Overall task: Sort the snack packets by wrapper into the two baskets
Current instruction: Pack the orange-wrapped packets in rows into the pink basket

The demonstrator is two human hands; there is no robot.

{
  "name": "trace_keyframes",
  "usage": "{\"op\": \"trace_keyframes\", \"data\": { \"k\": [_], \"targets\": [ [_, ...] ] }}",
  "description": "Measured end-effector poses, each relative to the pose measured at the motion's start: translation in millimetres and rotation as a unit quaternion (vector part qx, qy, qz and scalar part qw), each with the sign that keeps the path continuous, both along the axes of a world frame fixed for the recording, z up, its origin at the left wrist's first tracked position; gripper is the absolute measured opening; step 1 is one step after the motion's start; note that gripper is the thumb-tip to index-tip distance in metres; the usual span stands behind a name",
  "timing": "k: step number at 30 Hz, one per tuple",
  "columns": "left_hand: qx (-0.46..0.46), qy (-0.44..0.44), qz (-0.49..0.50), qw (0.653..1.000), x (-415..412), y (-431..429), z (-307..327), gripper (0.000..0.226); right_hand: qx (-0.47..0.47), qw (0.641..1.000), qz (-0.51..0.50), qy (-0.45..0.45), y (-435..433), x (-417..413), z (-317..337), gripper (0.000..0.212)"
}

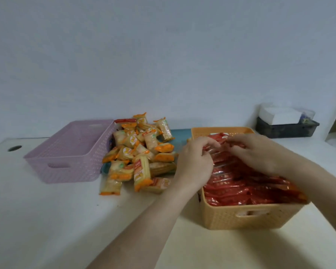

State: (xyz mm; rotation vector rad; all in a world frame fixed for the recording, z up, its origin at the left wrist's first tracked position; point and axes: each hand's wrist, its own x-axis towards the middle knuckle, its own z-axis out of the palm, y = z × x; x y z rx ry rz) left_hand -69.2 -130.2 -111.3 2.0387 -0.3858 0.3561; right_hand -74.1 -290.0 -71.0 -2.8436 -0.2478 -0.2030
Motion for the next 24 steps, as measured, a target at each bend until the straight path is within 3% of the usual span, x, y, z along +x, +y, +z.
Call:
{"op": "trace_keyframes", "data": {
  "k": [3, 6, 7, 9, 10, 12, 14, 17, 21, 24],
  "targets": [
    [0.007, -0.032, 0.008, 0.999, 4, 28, 9, 0.029, 0.077, 0.994, -0.003, -0.08, 14, -2, 34, 0.028],
    [0.168, -0.047, 0.059, 0.983, 22, 84, 21, 0.023, 0.128, 0.982, 0.094, -0.103, 51, 9, 56, 0.027],
    [0.245, -0.031, 0.064, 0.967, 30, 105, 19, 0.028, 0.099, 0.983, 0.141, -0.07, 68, 15, 57, 0.028],
    [0.389, 0.078, 0.043, 0.917, 38, 138, 6, 0.079, -0.032, 0.973, 0.229, 0.03, 102, 30, 48, 0.032],
    [0.435, 0.142, 0.028, 0.889, 37, 148, -4, 0.102, -0.109, 0.956, 0.259, 0.084, 118, 36, 40, 0.04],
    [0.488, 0.192, 0.012, 0.851, 34, 161, -24, 0.115, -0.246, 0.914, 0.273, 0.171, 145, 48, 21, 0.076],
    [0.49, 0.166, 0.023, 0.855, 30, 163, -34, 0.113, -0.335, 0.889, 0.241, 0.196, 159, 55, 7, 0.111],
    [0.456, 0.11, 0.048, 0.882, 25, 166, -37, 0.107, -0.377, 0.885, 0.212, 0.174, 168, 56, -4, 0.135],
    [0.419, 0.031, 0.127, 0.899, 18, 180, -46, 0.1, -0.371, 0.887, 0.195, 0.193, 172, 65, -14, 0.136],
    [0.397, 0.081, 0.145, 0.903, 16, 192, -50, 0.099, -0.369, 0.896, 0.214, 0.126, 174, 70, -22, 0.111]
  ]
}}
